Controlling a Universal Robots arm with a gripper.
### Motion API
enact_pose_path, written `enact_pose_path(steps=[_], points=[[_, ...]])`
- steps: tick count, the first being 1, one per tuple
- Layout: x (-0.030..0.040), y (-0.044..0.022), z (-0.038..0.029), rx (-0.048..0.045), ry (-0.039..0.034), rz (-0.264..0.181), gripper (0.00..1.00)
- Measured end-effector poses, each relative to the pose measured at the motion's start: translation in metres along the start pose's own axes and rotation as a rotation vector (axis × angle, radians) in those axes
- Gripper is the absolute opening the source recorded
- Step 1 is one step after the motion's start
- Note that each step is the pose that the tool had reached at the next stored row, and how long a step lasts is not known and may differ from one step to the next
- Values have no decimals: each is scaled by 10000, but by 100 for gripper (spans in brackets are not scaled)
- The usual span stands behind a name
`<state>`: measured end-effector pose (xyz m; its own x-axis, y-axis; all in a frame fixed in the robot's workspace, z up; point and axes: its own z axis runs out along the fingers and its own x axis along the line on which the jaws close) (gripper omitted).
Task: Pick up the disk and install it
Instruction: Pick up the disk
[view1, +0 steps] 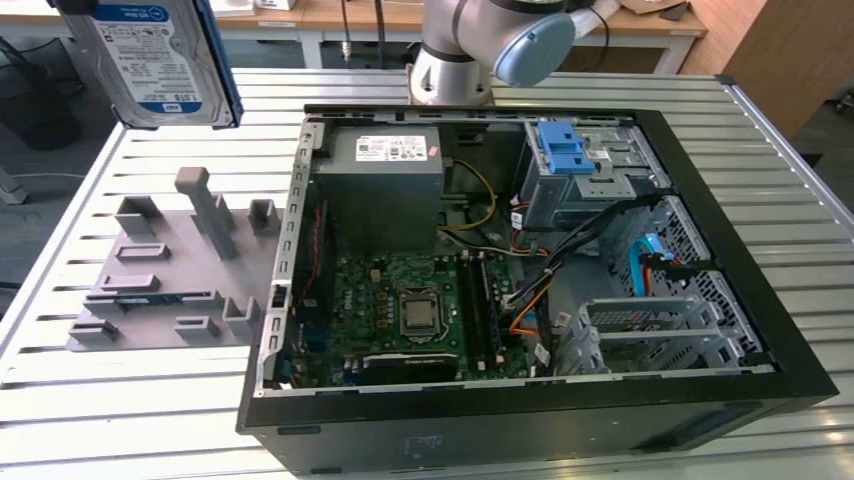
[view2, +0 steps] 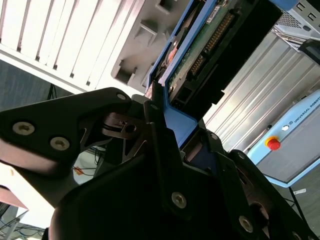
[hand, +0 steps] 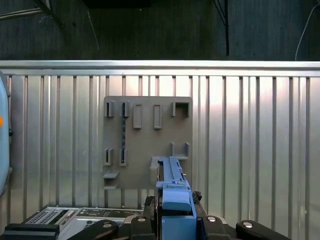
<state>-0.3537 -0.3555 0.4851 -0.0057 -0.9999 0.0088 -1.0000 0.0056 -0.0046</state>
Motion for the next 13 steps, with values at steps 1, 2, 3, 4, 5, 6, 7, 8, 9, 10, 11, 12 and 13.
enact_pose_path(steps=[1,2,3,4,5,6,7,8,9,10,11,12,13], points=[[1,-11,0,0,0,0,36],[3,-21,1,1,-1,0,36],[4,-29,0,0,-1,0,36],[4,-37,0,0,-1,0,36],[4,-45,0,-1,0,0,36],[4,-53,0,0,0,0,36],[5,-61,0,0,0,0,36],[5,-68,0,0,0,0,36],[5,-75,0,0,0,0,36],[5,-88,1,0,0,0,36],[5,-95,0,0,0,0,36],[6,-103,1,0,0,0,36],[6,-110,1,0,0,0,36]])
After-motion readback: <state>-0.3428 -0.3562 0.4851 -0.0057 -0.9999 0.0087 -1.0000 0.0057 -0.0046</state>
